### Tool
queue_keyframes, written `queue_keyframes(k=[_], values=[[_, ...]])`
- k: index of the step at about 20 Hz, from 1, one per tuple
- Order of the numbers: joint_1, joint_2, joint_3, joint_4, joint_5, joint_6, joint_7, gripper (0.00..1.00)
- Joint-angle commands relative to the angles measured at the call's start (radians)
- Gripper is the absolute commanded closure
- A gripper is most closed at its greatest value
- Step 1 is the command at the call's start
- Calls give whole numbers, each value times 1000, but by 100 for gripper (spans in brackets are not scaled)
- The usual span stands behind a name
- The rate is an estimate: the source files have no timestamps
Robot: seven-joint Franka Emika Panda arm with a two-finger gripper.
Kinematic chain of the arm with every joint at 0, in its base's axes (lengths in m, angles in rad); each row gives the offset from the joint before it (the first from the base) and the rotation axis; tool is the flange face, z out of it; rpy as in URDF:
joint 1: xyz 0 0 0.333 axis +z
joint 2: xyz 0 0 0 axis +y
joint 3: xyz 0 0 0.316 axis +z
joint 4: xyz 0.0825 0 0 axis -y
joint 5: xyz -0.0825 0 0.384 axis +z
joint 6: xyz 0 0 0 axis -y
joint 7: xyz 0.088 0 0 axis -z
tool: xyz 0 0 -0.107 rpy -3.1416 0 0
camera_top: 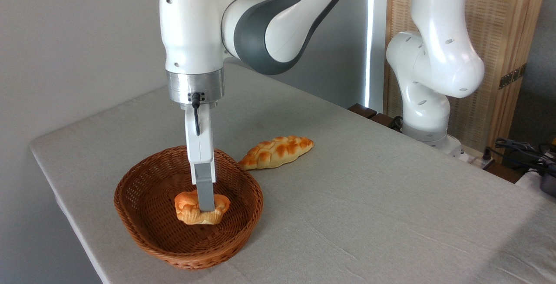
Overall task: Put bread into the basket
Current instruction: 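Carry the bun over the wicker basket and lower it inside, then open the gripper to release the bun and raise it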
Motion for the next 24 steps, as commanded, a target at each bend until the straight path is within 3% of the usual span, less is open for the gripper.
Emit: queue_keyframes(k=[1,10,14,16,20,24], values=[[-2,-13,12,-10,-6,4,28,0],[-2,-13,12,-10,-7,2,25,0],[4,-71,13,13,-30,-19,-54,0],[19,-98,13,37,-52,-100,-102,0],[50,-95,12,201,-121,-378,-131,0],[122,-95,-28,301,-150,-550,-269,0]])
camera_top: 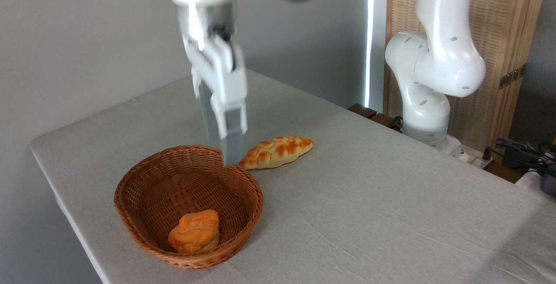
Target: Put bread into the basket
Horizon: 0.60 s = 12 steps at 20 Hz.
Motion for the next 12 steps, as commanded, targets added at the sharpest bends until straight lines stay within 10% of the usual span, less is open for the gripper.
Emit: queue_keyframes(k=[1,12], values=[[64,23,-40,130,-33,-188,-138,0],[118,58,-118,216,-27,-290,-228,0]])
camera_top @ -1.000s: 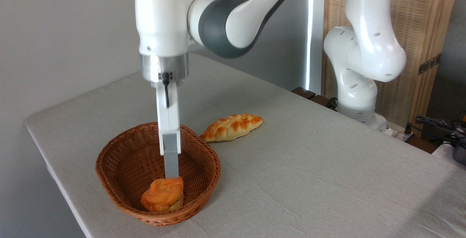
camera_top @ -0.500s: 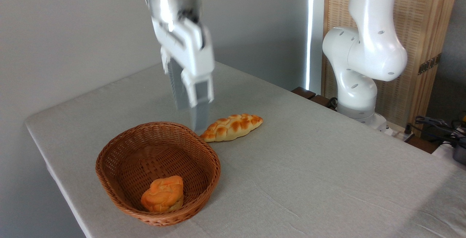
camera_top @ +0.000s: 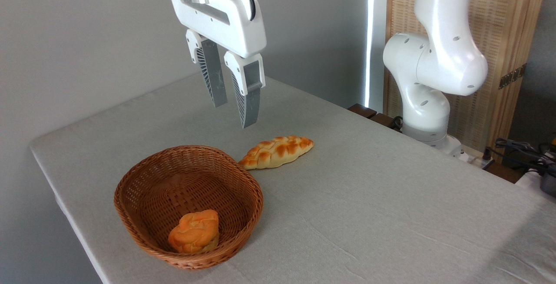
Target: Put bread into the basket
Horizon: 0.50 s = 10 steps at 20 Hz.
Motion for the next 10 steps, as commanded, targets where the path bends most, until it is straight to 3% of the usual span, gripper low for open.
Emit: queue_keyframes(k=[1,10], values=[[16,30,-17,30,-11,-32,-20,0],[12,38,-14,15,19,12,-20,0]])
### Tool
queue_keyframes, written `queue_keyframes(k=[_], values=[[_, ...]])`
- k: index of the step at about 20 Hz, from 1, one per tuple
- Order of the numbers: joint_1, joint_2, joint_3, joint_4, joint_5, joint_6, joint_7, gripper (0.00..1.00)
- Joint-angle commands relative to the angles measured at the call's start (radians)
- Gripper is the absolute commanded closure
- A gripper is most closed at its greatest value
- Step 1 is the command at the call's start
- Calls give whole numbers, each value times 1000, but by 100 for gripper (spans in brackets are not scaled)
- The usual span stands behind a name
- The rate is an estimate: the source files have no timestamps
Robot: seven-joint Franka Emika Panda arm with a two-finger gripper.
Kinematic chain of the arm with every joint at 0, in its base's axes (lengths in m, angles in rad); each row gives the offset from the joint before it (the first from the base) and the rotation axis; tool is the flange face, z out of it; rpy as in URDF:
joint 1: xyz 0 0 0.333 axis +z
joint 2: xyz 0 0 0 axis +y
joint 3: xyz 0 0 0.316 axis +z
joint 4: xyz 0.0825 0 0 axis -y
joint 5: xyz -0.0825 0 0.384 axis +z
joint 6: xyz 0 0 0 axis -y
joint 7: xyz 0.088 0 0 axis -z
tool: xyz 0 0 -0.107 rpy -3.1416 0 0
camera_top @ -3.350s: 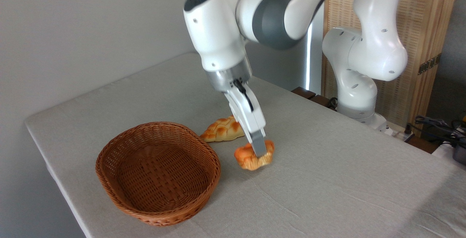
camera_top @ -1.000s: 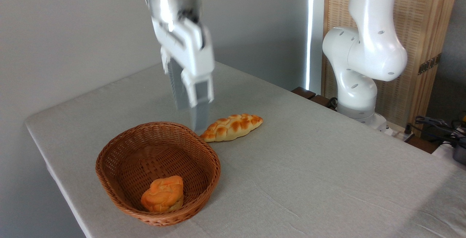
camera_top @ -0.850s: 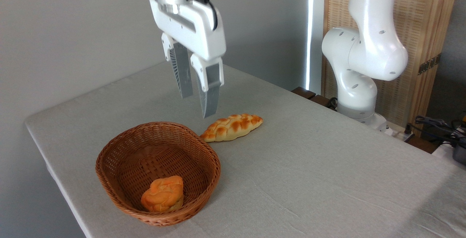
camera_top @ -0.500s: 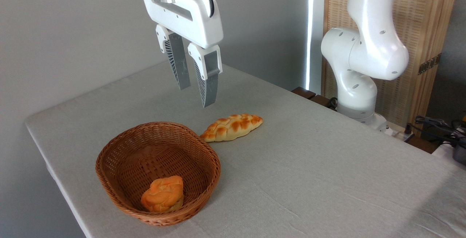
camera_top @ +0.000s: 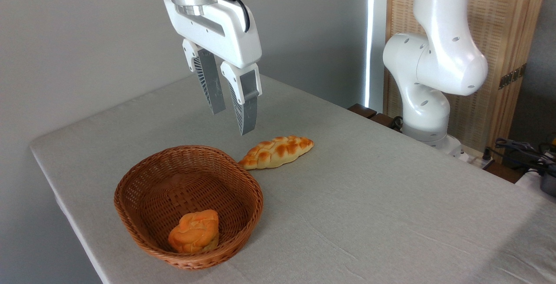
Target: Put bread into the basket
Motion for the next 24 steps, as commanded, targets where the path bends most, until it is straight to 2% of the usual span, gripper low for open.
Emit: queue_keyframes(k=[1,7,12,15,24], values=[[7,9,-6,12,17,14,-8,0],[4,5,-6,-19,17,59,-6,0],[3,5,-6,-20,22,59,-5,0],[-2,5,-6,-20,49,59,-8,0],[-4,2,-4,-22,46,56,-11,0]])
